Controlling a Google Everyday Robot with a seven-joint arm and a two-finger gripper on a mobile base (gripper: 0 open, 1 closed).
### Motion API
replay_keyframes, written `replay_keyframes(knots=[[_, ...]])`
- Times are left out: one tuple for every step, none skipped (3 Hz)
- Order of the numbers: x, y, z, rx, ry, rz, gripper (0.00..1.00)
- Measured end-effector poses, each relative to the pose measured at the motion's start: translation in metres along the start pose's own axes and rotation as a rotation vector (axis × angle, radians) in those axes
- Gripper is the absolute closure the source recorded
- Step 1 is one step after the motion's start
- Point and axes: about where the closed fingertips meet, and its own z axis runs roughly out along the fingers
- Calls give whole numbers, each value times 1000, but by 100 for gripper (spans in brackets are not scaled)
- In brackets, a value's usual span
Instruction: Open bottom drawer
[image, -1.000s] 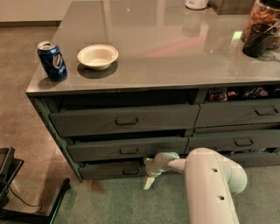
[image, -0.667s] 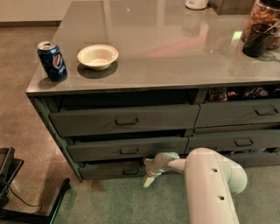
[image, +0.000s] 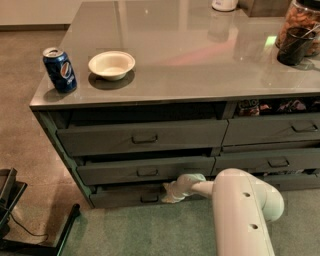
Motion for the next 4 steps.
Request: replay_keyframes(knots=[[-3, -2, -6, 0, 0, 0, 85], [-5, -4, -11, 0, 0, 0, 100], [-5, -4, -11, 0, 0, 0, 81], [-6, -5, -8, -26, 12, -4, 58]])
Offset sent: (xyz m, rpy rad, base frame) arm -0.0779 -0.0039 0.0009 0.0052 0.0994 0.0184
